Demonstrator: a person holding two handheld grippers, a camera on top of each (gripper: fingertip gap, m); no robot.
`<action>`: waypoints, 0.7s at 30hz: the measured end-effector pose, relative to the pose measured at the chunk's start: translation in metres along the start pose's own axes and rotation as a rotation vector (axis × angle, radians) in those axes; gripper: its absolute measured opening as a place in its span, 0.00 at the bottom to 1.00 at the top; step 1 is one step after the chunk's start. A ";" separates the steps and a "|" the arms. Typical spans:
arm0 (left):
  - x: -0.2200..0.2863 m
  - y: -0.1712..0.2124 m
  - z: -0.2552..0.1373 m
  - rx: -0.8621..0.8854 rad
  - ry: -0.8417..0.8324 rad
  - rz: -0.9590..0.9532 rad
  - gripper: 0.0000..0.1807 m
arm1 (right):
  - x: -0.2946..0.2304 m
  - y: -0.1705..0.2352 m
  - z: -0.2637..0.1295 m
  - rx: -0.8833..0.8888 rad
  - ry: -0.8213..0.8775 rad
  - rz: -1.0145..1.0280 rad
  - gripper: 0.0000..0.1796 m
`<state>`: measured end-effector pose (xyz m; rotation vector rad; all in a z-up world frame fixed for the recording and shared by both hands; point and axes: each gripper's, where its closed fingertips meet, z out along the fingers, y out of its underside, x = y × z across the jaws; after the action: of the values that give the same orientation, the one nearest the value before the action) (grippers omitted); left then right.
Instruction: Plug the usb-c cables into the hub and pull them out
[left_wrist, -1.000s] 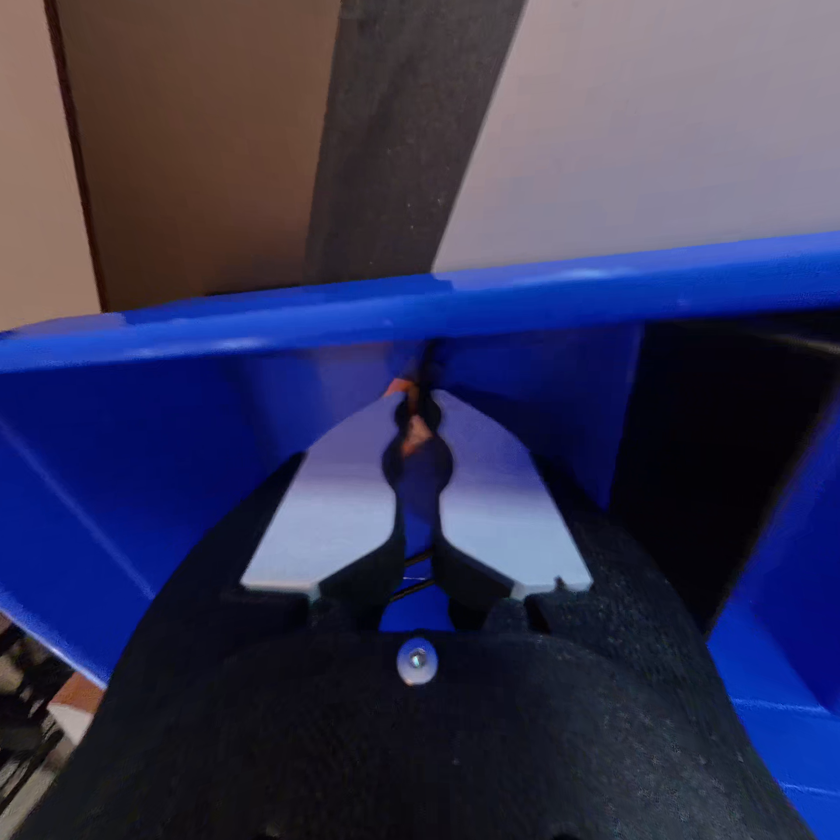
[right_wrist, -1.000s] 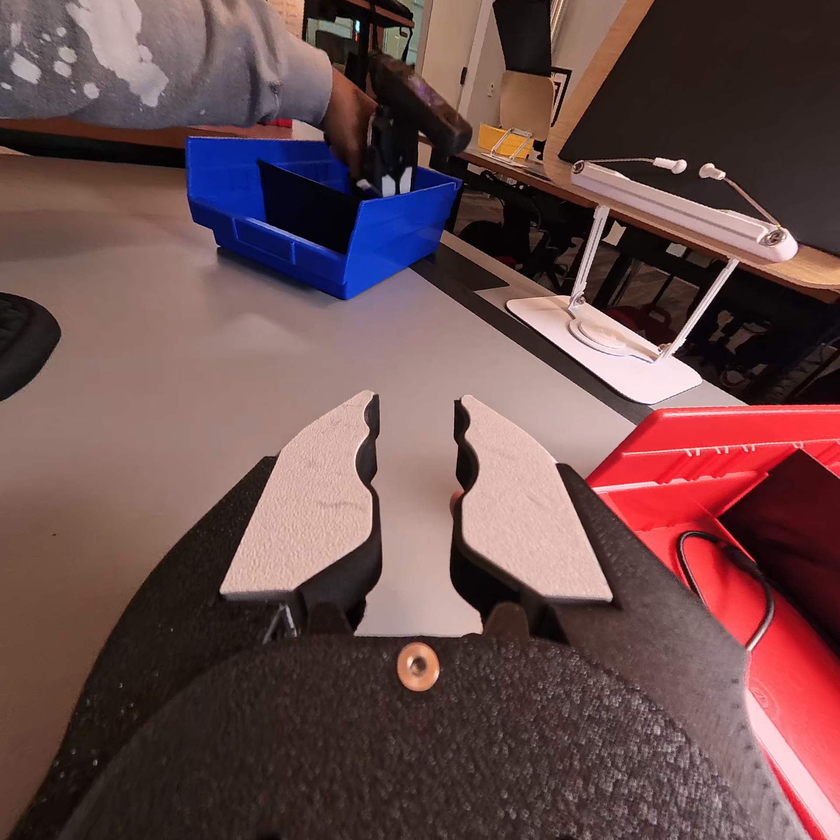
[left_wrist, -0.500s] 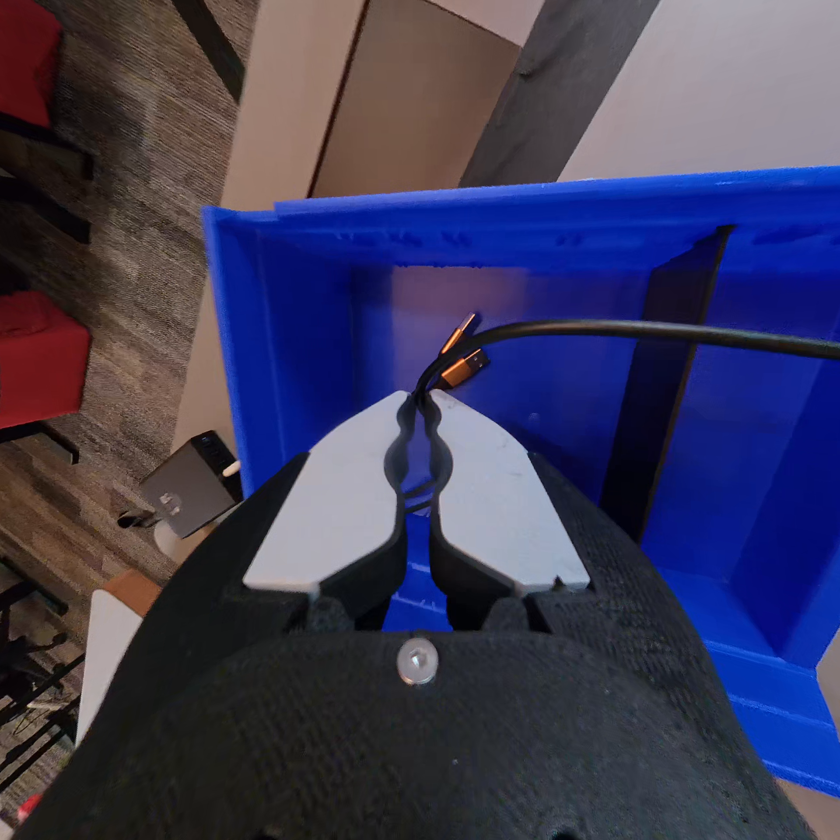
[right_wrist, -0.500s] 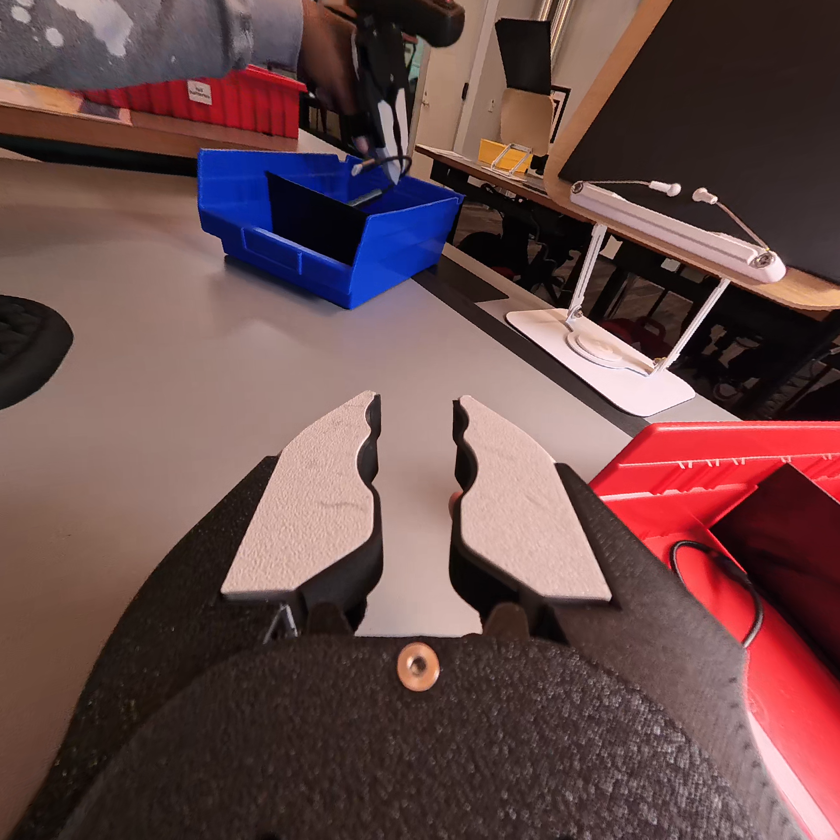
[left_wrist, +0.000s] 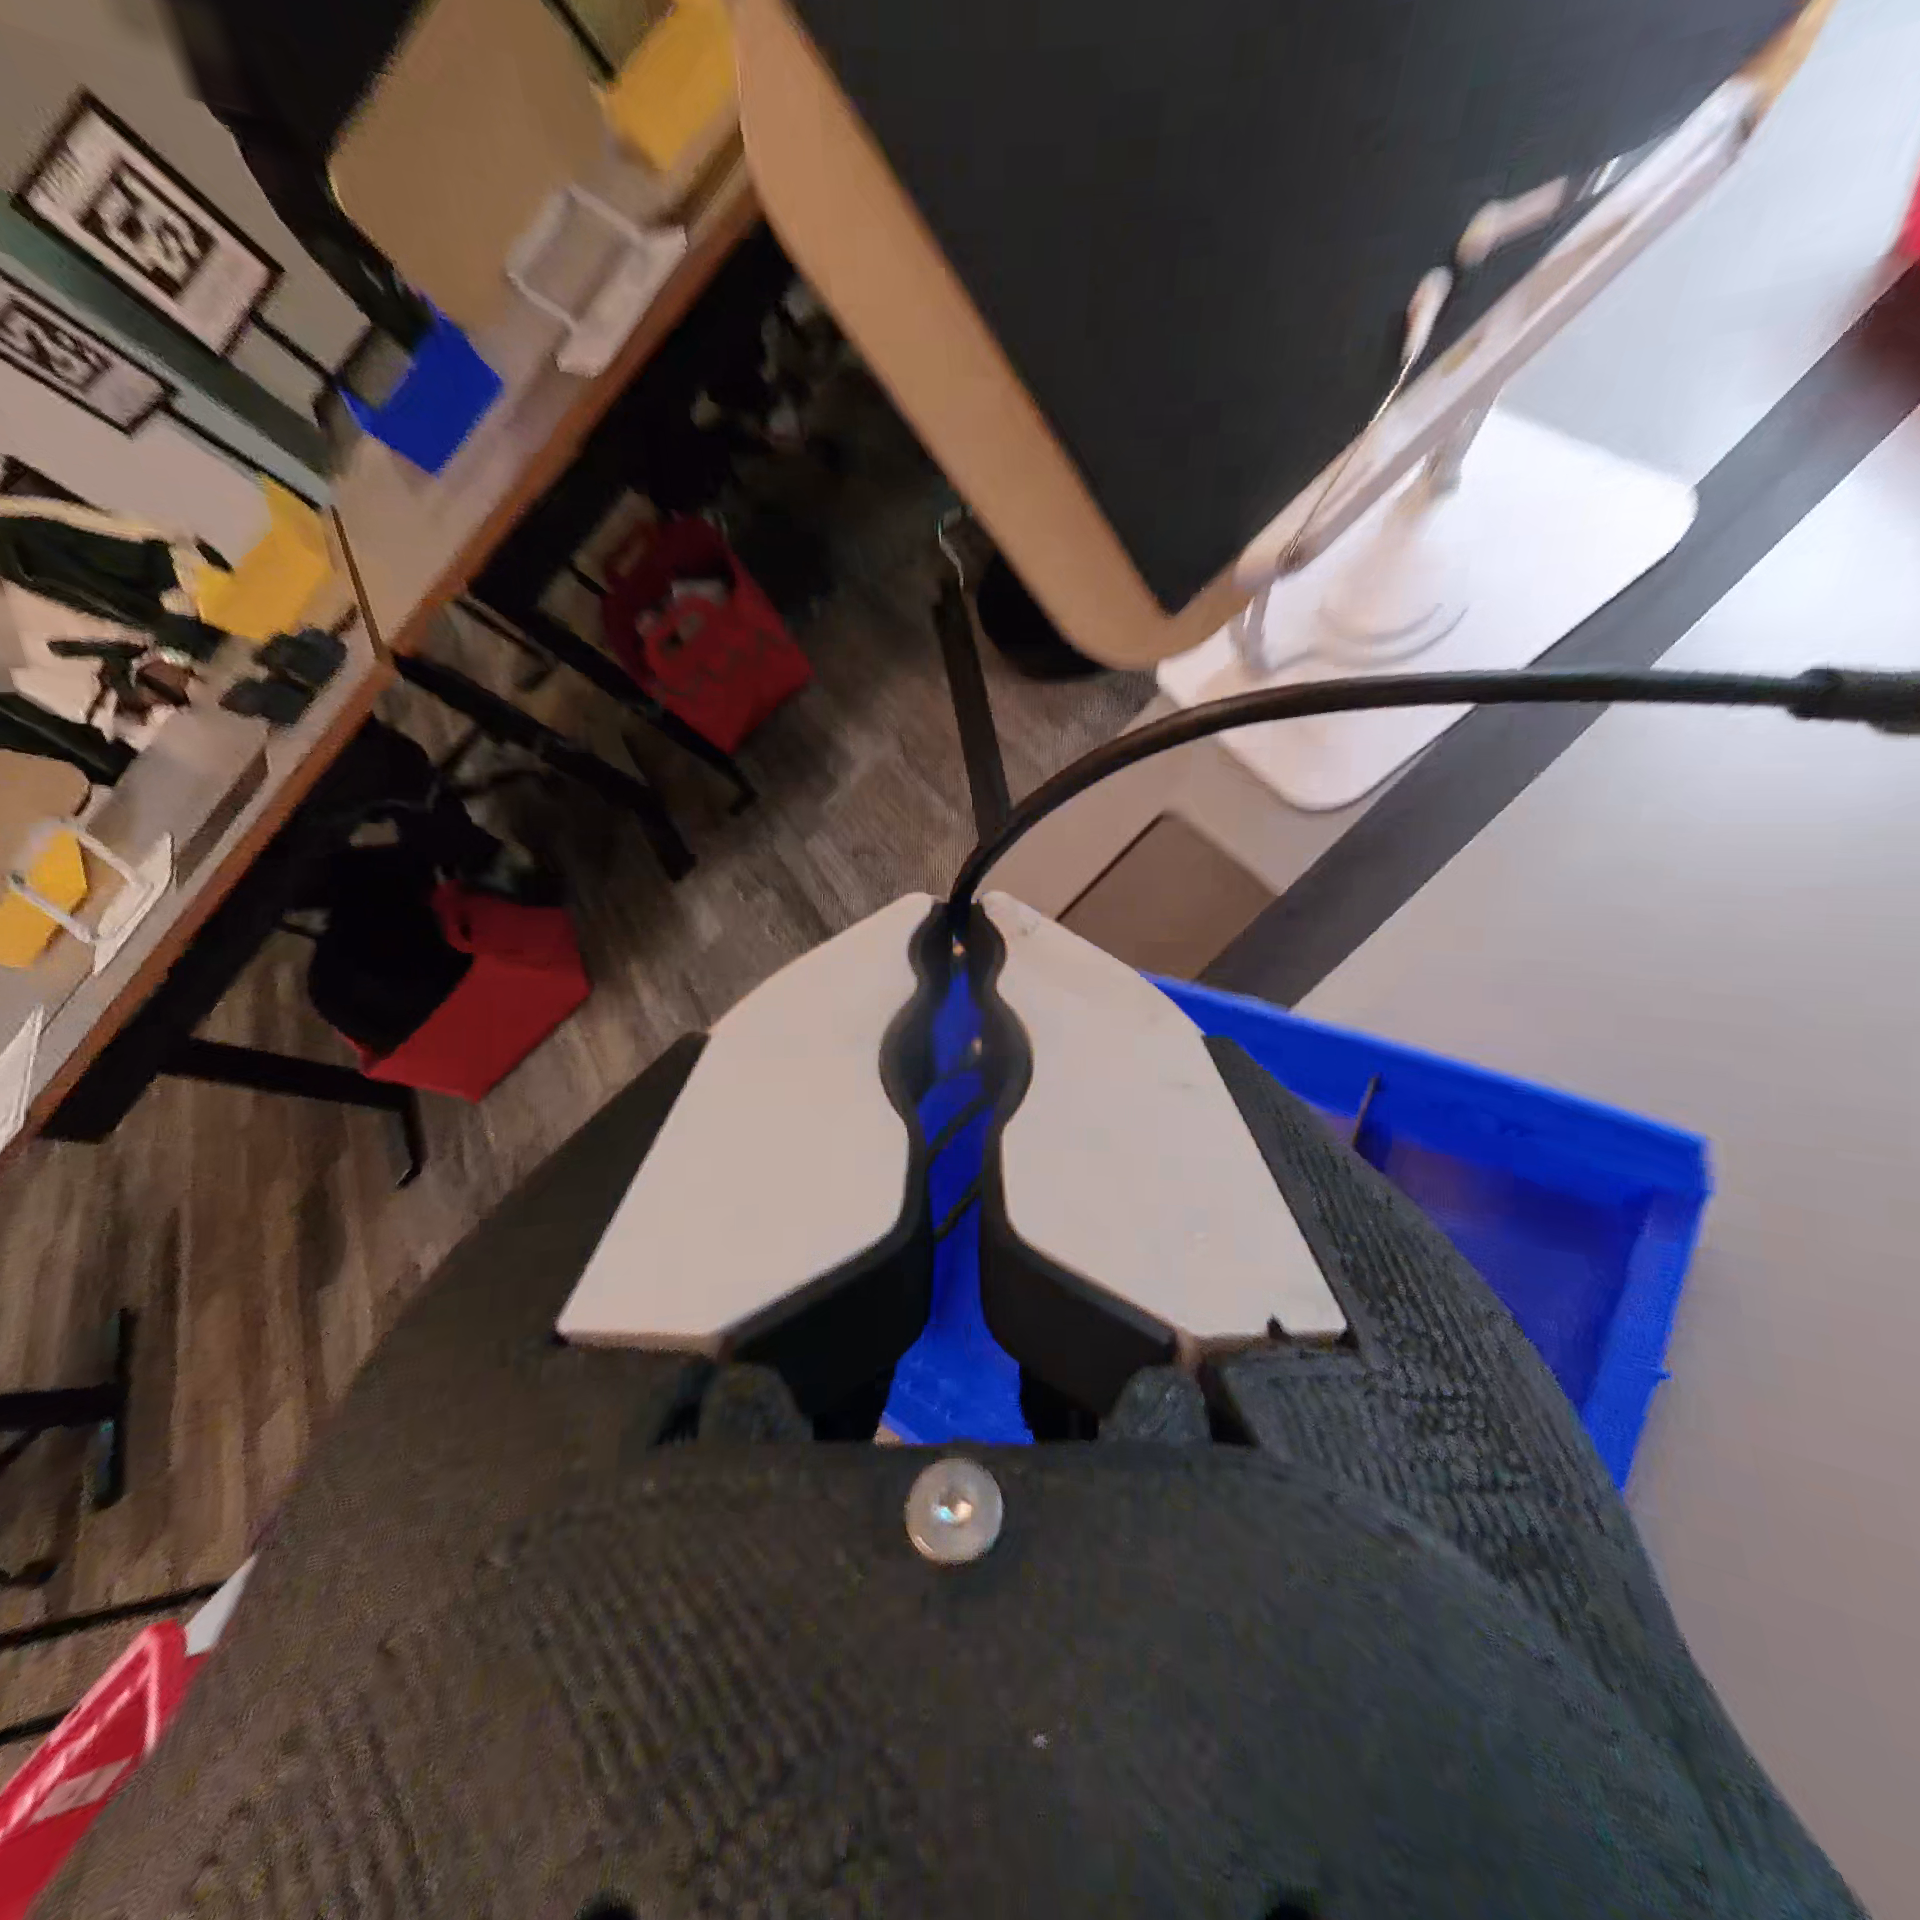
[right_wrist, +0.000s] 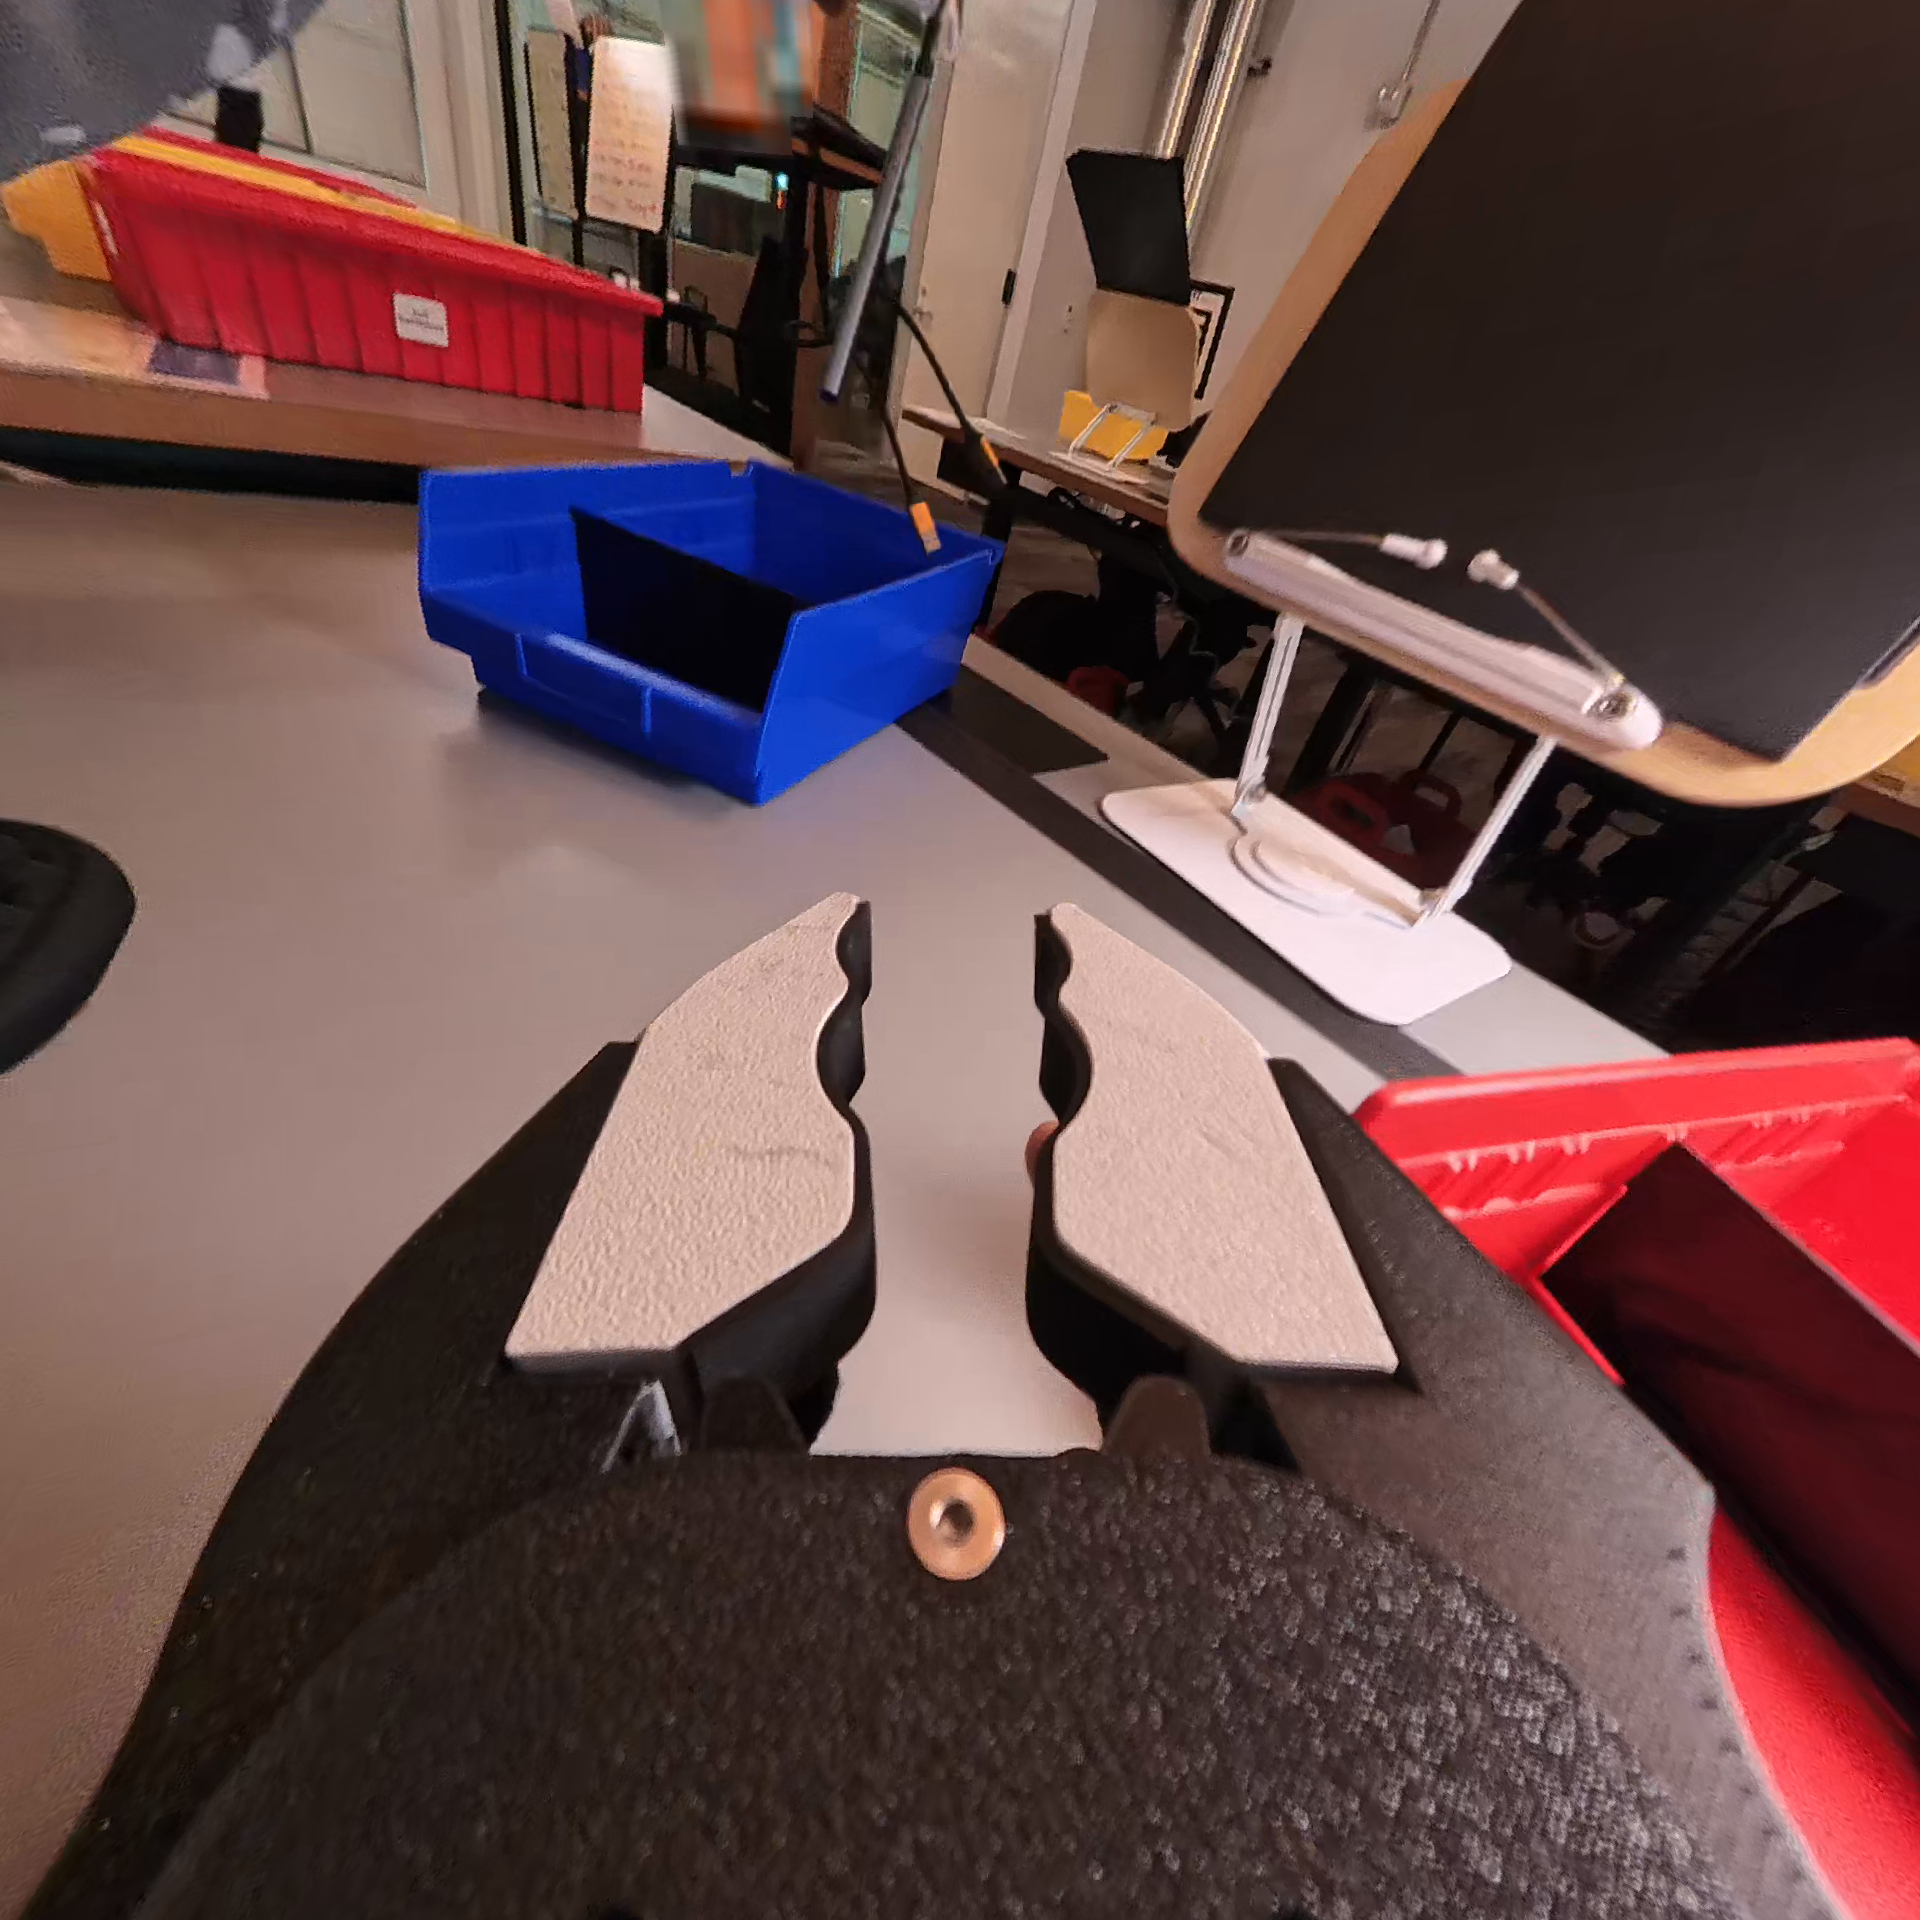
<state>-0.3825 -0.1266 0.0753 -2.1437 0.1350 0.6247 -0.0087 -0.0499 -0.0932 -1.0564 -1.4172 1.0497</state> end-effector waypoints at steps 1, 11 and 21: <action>0.007 -0.014 -0.010 0.039 0.008 -0.010 0.02 | 0.002 -0.010 0.003 0.007 0.006 0.000 0.17; 0.149 -0.120 -0.083 0.453 0.209 -0.104 0.02 | 0.016 -0.125 0.037 0.087 -0.056 0.108 0.20; 0.272 -0.149 -0.101 0.685 0.522 -0.207 0.00 | -0.030 -0.111 0.044 0.049 -0.248 0.094 0.11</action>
<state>-0.0609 -0.0797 0.1021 -1.5701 0.3493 -0.1169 -0.0576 -0.1072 0.0039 -0.9911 -1.5416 1.3132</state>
